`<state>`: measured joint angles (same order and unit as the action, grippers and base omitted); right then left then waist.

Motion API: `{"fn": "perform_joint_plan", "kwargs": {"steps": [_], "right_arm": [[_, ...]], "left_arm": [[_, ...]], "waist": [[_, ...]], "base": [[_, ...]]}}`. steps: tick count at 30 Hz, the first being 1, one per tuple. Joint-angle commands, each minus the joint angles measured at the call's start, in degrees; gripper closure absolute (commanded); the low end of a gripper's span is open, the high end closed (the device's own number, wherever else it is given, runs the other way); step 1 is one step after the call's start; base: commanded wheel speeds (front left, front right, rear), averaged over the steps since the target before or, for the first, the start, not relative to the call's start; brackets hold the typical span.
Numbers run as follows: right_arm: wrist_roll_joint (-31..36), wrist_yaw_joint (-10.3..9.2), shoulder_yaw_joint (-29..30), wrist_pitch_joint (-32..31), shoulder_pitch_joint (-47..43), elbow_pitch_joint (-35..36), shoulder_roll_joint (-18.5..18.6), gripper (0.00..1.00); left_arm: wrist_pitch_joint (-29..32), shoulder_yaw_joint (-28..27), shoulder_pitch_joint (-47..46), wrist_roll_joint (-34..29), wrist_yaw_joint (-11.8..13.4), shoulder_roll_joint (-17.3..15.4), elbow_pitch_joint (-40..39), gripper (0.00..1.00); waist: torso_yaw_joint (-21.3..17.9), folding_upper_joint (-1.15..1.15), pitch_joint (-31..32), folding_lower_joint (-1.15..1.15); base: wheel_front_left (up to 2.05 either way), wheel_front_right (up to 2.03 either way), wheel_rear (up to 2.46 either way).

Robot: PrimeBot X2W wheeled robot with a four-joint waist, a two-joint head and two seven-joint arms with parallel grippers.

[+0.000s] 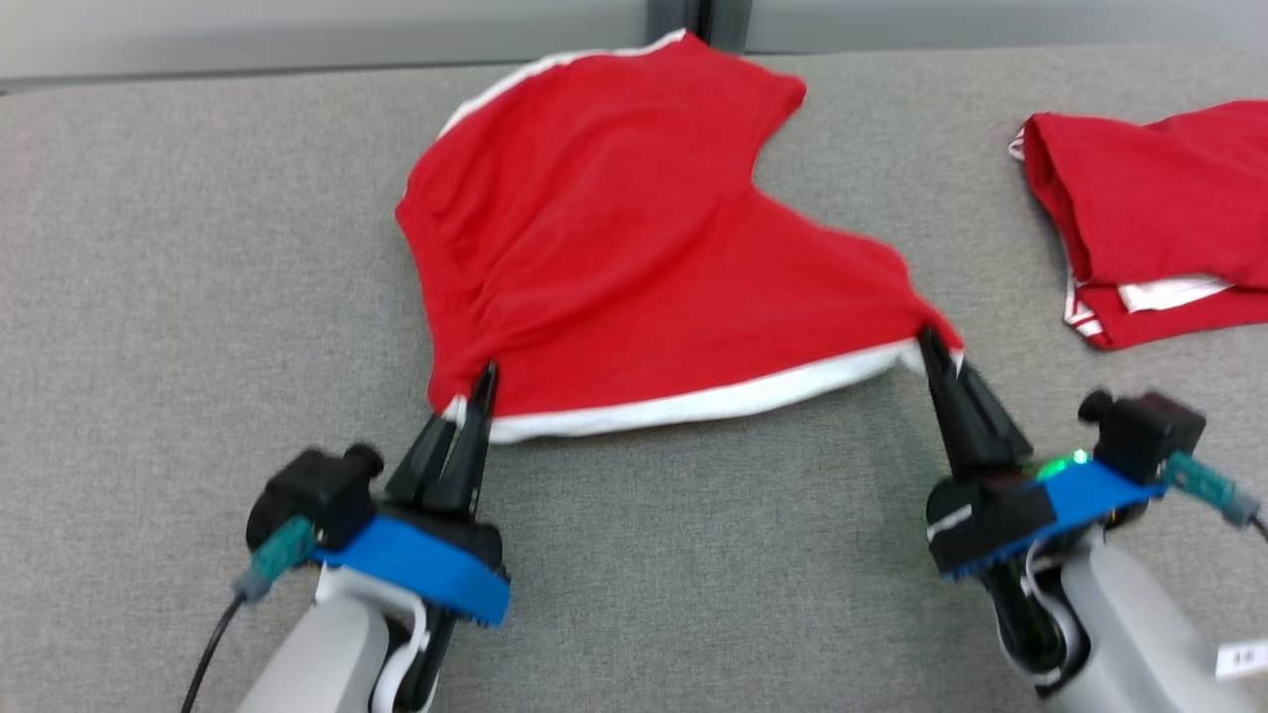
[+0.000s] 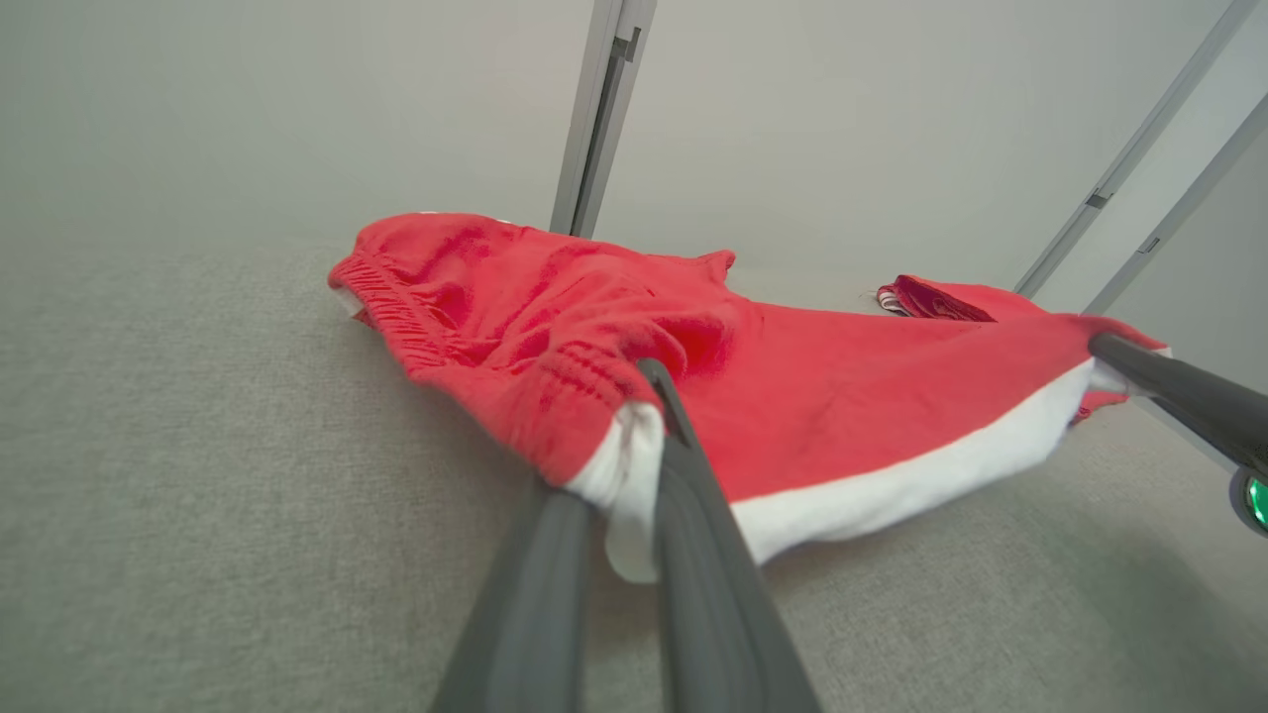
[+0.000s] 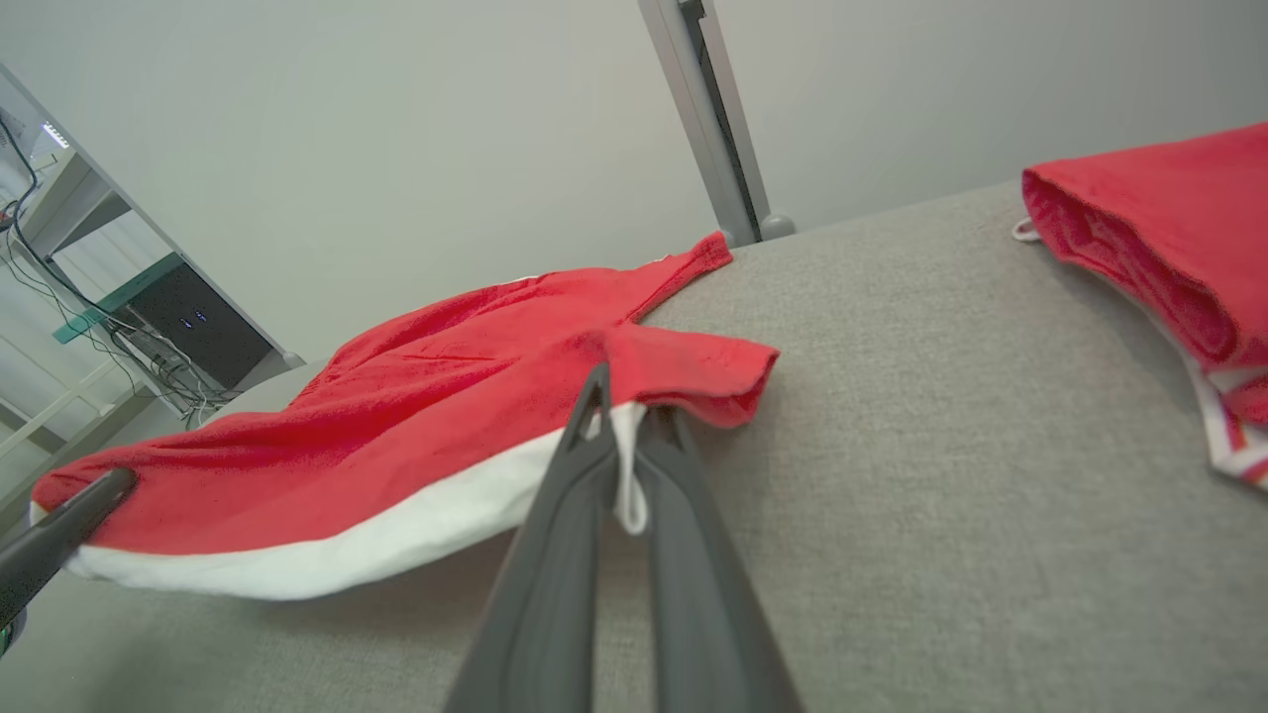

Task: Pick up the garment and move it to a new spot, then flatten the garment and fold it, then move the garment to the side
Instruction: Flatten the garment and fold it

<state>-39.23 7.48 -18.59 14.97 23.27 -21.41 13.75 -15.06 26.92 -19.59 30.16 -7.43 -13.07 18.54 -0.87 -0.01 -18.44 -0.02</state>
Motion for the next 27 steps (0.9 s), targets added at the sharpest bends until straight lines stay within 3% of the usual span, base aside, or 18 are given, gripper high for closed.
{"fn": "perform_joint_plan", "kwargs": {"steps": [1, 9, 14, 21, 27], "right_arm": [[0.09, 0.03, -0.11, 0.27, -2.22, 0.80, 0.61, 1.00], [-0.42, 0.02, 1.34, 0.28, -16.68, 4.79, -0.32, 1.00], [0.12, 0.03, 2.28, 0.28, -25.18, 8.32, -1.68, 1.00], [1.64, 0.03, 5.30, -0.93, -31.60, 11.79, -3.43, 1.00], [3.48, 0.03, 9.11, -2.80, -31.11, 14.71, -3.95, 1.00]], "left_arm": [[-0.11, -0.97, 1.92, -0.38, -0.11, 0.21, -0.44, 1.00], [-0.12, -5.40, 15.19, -2.01, -0.11, 2.08, -3.10, 1.00], [-0.12, -5.01, 21.22, -2.90, -0.11, 3.67, -5.62, 1.00], [-0.12, -4.22, 24.47, -3.19, -0.11, 5.14, -6.43, 1.00], [-0.12, -3.21, 23.05, -3.00, -0.11, 4.90, -5.68, 1.00]], "waist": [[-0.70, 0.01, 1.23, 0.02], [-0.71, 0.01, 6.33, 0.02], [0.40, 0.01, 8.71, 0.02], [1.39, 0.01, 10.20, 0.02], [1.65, 0.01, 9.91, 0.02]], "base": [[0.00, 0.00, 0.00], [0.00, 0.00, 0.00], [0.00, 0.00, 0.00], [0.00, 0.00, 0.00], [0.00, 0.00, 0.00]]}}
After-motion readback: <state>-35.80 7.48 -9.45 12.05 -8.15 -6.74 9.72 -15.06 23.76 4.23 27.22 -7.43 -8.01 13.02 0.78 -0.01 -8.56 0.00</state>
